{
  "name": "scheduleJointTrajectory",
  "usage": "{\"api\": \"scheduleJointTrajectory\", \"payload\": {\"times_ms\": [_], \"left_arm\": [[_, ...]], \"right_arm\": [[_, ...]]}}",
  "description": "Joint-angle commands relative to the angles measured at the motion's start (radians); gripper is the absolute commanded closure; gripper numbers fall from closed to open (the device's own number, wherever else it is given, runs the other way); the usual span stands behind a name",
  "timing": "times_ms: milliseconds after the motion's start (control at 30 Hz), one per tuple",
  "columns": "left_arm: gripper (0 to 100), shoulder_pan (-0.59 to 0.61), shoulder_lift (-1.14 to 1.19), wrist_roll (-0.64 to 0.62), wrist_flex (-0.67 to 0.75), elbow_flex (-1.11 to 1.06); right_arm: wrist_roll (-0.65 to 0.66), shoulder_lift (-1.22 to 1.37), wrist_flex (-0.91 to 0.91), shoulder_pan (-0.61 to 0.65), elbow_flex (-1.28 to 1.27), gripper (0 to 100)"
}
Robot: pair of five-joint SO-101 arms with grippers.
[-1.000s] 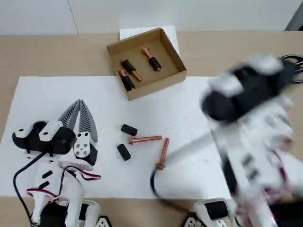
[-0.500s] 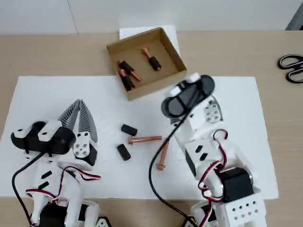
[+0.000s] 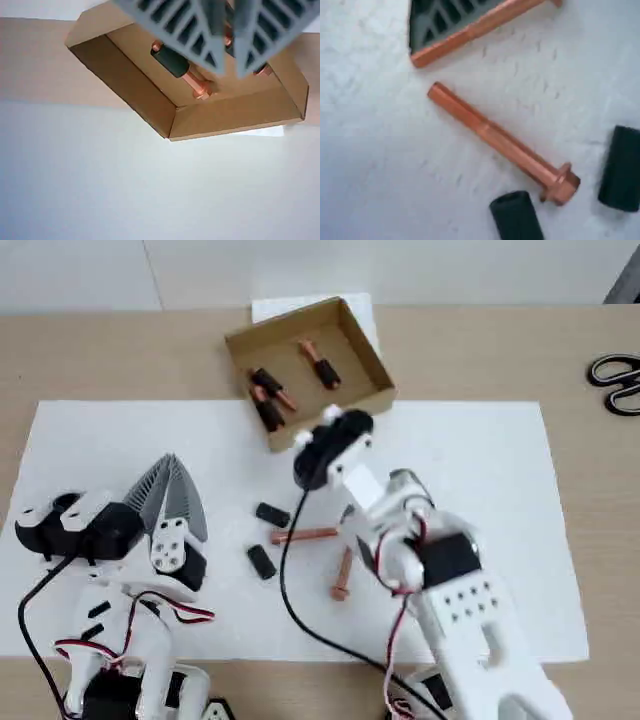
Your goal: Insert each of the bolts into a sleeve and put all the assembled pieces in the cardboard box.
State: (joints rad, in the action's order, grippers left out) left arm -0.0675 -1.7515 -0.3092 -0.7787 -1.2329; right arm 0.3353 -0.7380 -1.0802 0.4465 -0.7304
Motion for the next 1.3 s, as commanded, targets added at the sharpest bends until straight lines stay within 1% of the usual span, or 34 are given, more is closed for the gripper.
{"api": "scheduleJointTrajectory", "payload": {"times_ms": [0, 133, 300, 433, 600, 800, 1000, 1100, 1267], "left_arm": [[99, -0.008, -0.002, -0.005, -0.002, 0.002], [99, -0.008, -0.002, -0.005, -0.002, 0.002], [99, -0.008, -0.002, -0.006, -0.002, 0.002], [99, -0.008, -0.002, -0.006, -0.002, 0.002], [99, -0.008, -0.002, -0.006, -0.002, 0.002], [99, -0.008, -0.002, -0.006, -0.002, 0.002], [99, -0.008, -0.002, -0.006, -0.002, 0.002], [99, -0.008, -0.002, -0.006, -0.002, 0.002], [99, -0.008, -0.002, -0.006, -0.002, 0.002]], "right_arm": [[0.021, 0.145, -0.03, 0.033, 0.17, 73.4], [0.087, 0.338, -0.117, 0.104, 0.342, 73.4], [0.118, 0.558, -0.312, 0.189, 0.572, 73.4], [0.115, 0.69, -0.378, 0.193, 0.746, 73.4], [0.112, 0.786, -0.381, 0.222, 0.856, 73.5], [0.112, 0.855, -0.383, 0.252, 0.862, 73.5], [0.115, 0.993, -0.371, 0.277, 0.885, 73.5], [0.114, 1.072, -0.344, 0.28, 0.941, 73.5], [0.112, 1.171, -0.352, 0.28, 1.094, 73.5]]}}
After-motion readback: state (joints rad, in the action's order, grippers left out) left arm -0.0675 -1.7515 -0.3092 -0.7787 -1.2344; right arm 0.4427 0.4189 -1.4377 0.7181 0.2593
